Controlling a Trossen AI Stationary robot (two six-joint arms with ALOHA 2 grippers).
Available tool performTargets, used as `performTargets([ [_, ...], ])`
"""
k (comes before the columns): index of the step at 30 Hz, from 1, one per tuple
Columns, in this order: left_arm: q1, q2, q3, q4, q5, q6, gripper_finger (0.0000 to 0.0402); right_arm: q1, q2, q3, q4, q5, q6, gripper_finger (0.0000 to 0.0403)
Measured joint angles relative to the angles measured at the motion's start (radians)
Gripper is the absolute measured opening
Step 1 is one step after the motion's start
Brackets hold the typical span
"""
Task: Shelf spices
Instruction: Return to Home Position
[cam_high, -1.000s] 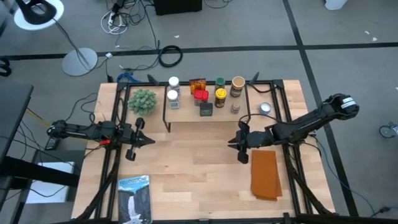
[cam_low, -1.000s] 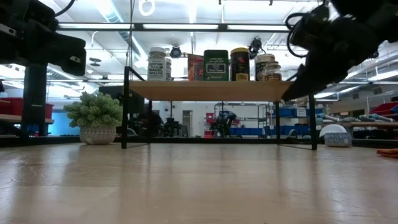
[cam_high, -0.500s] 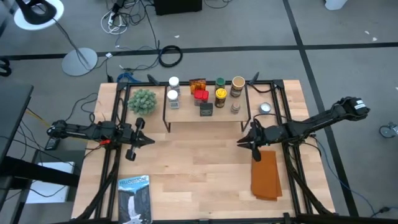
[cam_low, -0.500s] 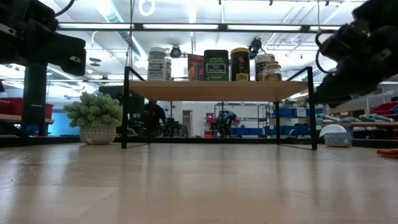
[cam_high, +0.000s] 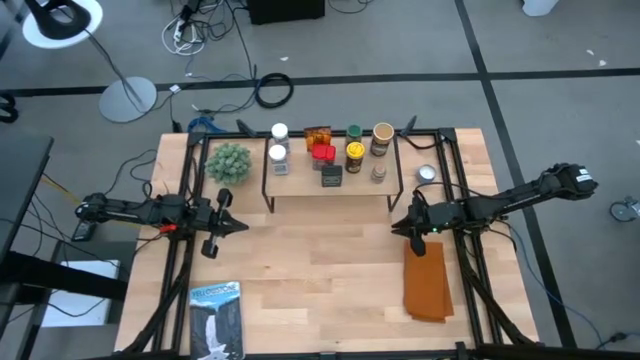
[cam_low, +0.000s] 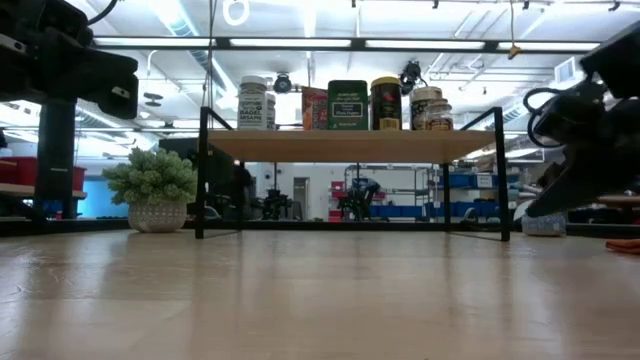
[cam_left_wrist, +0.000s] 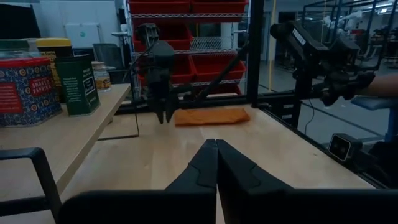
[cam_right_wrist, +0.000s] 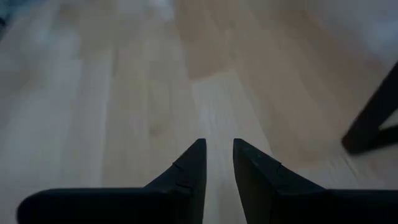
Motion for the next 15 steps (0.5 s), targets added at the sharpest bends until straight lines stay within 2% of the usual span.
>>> performTargets([
  [6,0.000,0.000,0.000,-0.003,0.000,0.000,0.0006,-0.020,0.054,0.000,-0.001,-0.023,-0.039,0.0078],
  [15,0.000,0.000,0.000,-0.003,0.000,0.000,0.0006,-0.020,0.064,0.000,0.039,-0.022,-0.067,0.0078],
])
